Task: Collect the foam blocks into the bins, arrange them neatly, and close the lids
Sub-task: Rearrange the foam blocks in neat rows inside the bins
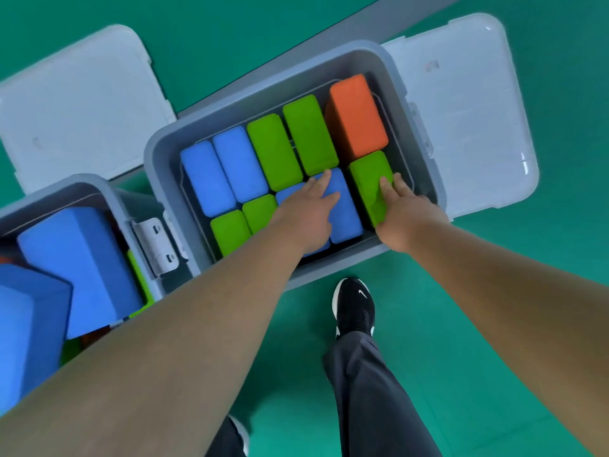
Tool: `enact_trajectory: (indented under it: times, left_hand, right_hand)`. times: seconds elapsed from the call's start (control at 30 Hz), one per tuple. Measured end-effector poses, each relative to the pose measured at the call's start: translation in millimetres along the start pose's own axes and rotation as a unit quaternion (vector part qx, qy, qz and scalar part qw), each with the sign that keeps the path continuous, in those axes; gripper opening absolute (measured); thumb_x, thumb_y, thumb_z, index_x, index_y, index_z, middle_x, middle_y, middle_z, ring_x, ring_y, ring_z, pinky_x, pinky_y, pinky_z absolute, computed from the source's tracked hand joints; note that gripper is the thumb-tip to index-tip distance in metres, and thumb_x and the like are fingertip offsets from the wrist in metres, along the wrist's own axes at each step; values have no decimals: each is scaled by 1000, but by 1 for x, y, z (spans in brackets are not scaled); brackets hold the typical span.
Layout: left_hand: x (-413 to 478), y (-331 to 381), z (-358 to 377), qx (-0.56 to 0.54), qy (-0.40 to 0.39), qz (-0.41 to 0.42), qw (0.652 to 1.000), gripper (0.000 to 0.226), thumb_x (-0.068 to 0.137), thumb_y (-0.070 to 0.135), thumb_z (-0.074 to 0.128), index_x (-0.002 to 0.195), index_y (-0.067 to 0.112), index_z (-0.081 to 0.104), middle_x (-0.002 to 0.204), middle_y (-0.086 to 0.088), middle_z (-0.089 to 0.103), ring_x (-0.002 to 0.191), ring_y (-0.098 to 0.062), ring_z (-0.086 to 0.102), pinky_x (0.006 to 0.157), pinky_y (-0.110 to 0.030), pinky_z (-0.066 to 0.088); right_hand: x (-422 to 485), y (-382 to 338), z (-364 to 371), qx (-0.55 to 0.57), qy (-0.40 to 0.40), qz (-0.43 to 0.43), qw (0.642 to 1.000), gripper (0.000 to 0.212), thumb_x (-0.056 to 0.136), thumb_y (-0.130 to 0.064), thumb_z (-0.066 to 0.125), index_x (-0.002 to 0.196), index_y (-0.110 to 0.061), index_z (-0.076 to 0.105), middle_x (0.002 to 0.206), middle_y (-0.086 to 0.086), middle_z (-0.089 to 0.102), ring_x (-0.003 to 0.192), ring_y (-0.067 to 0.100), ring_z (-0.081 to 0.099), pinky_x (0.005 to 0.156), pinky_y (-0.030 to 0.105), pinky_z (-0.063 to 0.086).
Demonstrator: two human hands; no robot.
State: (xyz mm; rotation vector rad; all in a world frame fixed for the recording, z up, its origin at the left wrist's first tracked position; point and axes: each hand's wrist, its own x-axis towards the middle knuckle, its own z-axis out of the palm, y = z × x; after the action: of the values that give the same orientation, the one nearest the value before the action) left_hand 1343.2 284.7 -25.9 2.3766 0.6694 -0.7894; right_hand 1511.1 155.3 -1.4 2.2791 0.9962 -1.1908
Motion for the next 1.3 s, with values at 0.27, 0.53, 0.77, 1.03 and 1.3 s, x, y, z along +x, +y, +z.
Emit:
enact_trajectory:
  times: [0.27, 0.53, 0.77, 1.03, 1.3]
  left_hand:
    - [-110, -61, 44, -83, -12, -37, 996, 59, 104, 21, 50, 161, 20, 36, 175, 3, -5, 160, -21, 12, 128, -35, 21]
    - [-252, -162, 50, -205, 81, -115, 969, 41, 96, 19, 49, 134, 14, 66, 135, -8, 61, 123, -29, 58, 101, -33, 47]
    - [-357, -256, 46, -255, 209, -176, 928, 30, 98, 12, 55, 125, 16, 70, 127, -6, 66, 117, -24, 59, 96, -27, 41]
    - [-451, -329, 83, -224, 334, -357, 843, 55, 91, 34, 72, 140, 16, 54, 143, -9, 47, 131, -32, 46, 106, -47, 44]
    - [-455, -347, 113, -162, 223, -413, 868, 100, 85, 71, 68, 163, 33, 19, 170, -7, 10, 151, -37, 18, 121, -52, 31]
  right_hand:
    - [-64, -82, 40, 131, 185, -68, 972, 47, 98, -21, 54, 142, -4, 51, 161, 14, 32, 132, 40, 48, 102, 48, 49]
    - [-129, -274, 71, 205, 179, -158, 949, 35, 98, -24, 51, 130, -13, 61, 140, 5, 46, 107, 28, 59, 85, 37, 50]
    - [-195, -391, 88, 224, 161, -221, 935, 22, 99, -26, 53, 113, -21, 69, 122, 1, 57, 91, 19, 62, 78, 33, 49]
    - [-226, -479, 124, 256, 101, -225, 935, 48, 100, -32, 51, 147, -25, 46, 146, -4, 47, 106, 15, 61, 88, 36, 51]
    - [-173, -532, 124, 185, 111, -268, 939, 69, 98, -59, 52, 153, -18, 42, 149, 7, 44, 131, 31, 50, 108, 48, 45]
